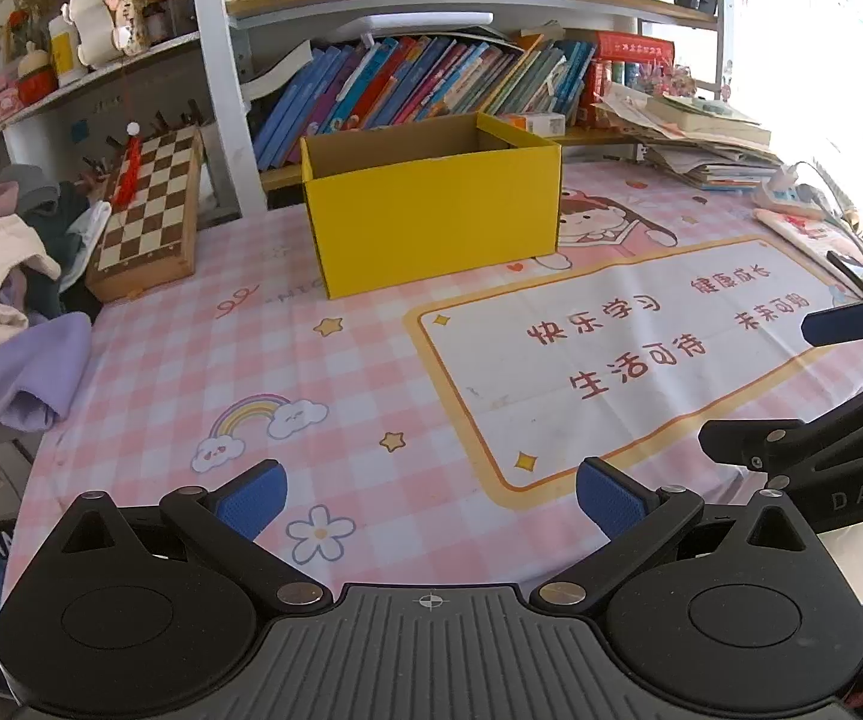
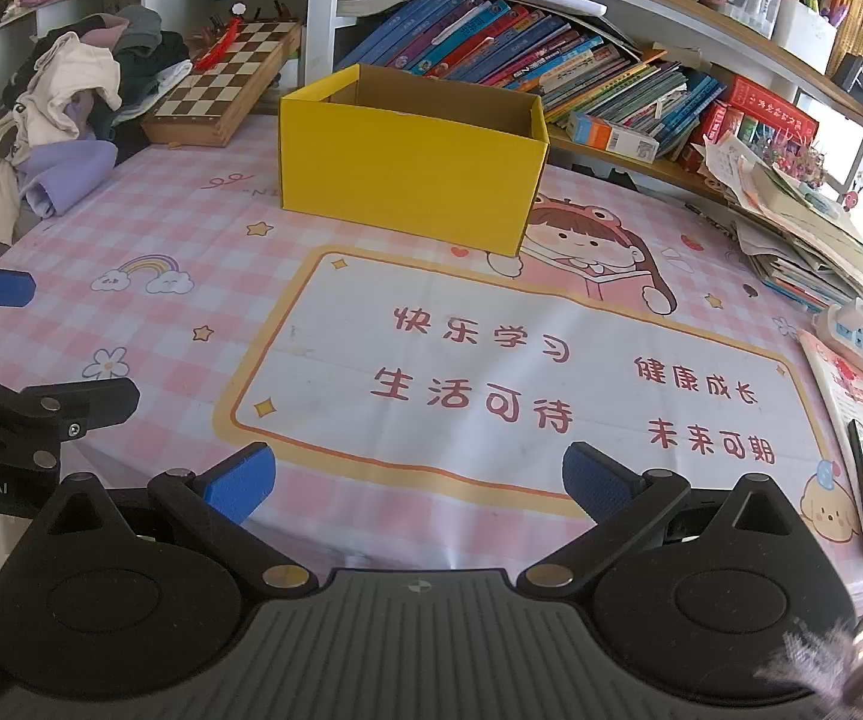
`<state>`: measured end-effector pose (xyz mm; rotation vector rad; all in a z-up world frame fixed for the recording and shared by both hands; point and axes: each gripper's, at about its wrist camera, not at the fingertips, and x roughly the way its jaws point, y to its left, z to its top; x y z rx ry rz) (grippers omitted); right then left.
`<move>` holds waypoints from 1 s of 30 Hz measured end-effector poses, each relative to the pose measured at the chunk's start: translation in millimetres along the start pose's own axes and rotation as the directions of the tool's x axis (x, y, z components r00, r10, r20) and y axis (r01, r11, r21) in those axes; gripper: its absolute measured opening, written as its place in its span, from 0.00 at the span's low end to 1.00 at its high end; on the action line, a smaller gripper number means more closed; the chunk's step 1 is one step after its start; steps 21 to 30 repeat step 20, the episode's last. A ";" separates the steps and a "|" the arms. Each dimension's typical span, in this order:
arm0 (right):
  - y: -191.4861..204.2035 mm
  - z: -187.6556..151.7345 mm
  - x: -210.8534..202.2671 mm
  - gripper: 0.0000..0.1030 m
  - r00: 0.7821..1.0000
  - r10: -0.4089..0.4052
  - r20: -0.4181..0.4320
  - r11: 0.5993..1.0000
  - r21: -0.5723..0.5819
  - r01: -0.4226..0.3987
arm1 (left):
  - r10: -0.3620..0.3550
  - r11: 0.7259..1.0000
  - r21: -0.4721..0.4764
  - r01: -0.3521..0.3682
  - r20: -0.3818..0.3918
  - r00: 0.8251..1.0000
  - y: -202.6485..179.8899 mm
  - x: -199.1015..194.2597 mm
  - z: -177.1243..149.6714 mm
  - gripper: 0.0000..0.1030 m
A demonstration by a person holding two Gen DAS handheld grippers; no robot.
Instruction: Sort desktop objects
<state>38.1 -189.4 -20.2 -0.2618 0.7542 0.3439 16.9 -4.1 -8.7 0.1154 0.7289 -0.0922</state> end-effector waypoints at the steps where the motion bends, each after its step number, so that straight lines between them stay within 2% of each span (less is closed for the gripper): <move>1: 0.1 0.2 0.1 1.00 1.000 0.000 0.000 1.000 0.000 0.000 | -0.001 1.000 -0.003 0.001 -0.002 1.000 0.6 0.4 -0.2 1.00; 18: 1.5 1.0 2.7 1.00 1.000 0.002 -0.015 1.000 -0.001 -0.002 | -0.007 0.999 -0.050 0.008 0.009 1.000 9.4 1.0 -2.0 1.00; 30: 1.2 1.1 3.3 1.00 1.000 0.002 -0.017 1.000 -0.001 -0.002 | -0.009 0.999 -0.049 0.009 0.008 1.000 9.2 1.6 -1.7 1.00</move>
